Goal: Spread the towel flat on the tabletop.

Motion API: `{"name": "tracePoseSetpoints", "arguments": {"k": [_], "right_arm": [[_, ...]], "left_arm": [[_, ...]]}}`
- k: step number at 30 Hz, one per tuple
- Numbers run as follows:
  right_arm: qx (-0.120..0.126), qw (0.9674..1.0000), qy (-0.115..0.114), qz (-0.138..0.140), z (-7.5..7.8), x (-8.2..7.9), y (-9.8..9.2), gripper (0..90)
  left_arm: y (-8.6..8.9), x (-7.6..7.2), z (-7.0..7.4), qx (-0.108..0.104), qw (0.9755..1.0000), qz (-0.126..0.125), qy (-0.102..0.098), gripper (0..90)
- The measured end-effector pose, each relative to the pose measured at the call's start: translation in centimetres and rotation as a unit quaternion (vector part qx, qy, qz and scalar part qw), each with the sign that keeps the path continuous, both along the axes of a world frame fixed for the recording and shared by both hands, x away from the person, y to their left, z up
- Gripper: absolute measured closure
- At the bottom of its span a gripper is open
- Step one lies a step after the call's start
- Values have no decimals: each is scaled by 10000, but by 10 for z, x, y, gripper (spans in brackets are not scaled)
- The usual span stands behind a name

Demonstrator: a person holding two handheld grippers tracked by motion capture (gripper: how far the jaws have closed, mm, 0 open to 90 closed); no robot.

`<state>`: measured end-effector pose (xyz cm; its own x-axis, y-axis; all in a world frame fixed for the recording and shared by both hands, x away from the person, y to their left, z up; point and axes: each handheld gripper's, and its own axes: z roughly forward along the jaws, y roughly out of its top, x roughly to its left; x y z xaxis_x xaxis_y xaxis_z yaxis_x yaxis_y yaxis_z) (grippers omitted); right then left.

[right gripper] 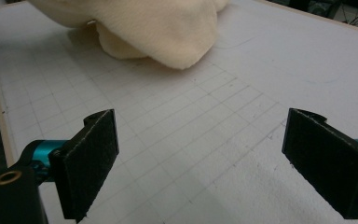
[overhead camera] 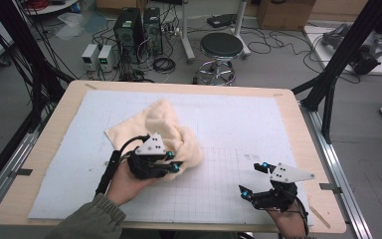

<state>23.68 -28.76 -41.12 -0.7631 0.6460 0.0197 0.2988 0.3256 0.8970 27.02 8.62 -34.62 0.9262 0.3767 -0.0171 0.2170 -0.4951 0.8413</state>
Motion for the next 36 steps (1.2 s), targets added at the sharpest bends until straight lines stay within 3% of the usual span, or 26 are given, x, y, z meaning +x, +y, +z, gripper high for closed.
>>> {"name": "tracePoseSetpoints", "arguments": {"k": [2,6,8,10,15,17,20,22,24,25,26,31,33,35,36], "right_arm": [[5,10000,1,4,0,0,0,99],[-42,10000,34,46,-1,0,2,99],[-41,9999,56,77,-1,1,3,99],[-30,9999,72,125,-1,2,5,99],[46,9994,139,301,3,11,14,99],[-12,9990,170,423,6,20,24,100],[-84,9986,147,510,8,28,32,100],[-66,9981,159,589,9,37,41,101],[-22,9969,212,762,9,47,50,198],[-7,9942,247,1046,7,56,60,246],[-7,9942,247,1046,7,56,60,246],[-268,9904,395,1299,-2,74,88,322],[-390,9886,430,1393,-7,80,98,347],[-573,9854,545,1508,-17,88,110,378],[-573,9854,545,1508,-17,88,110,396]], "left_arm": [[-4,-11,-4,-30,9998,-179,51,775],[-1,-26,-18,175,9993,-325,22,773],[5,-30,-26,182,9994,-270,73,761],[14,-34,-30,60,9995,-255,171,723],[36,-39,-27,-46,9999,-35,116,566],[44,-40,-24,-157,9998,112,27,450],[55,-40,-20,-288,9992,260,-30,382],[62,-38,-20,-329,9988,369,-50,363],[69,-35,-20,-453,9978,475,-4,340],[73,-34,-20,-512,9974,509,-5,335],[77,-33,-20,-547,9969,559,-19,335],[93,-30,-16,-668,9944,821,-47,374],[96,-26,-16,-648,9937,914,-58,365],[92,-19,-24,-448,9949,907,42,367],[89,-15,-31,-356,9950,922,130,367]]}}
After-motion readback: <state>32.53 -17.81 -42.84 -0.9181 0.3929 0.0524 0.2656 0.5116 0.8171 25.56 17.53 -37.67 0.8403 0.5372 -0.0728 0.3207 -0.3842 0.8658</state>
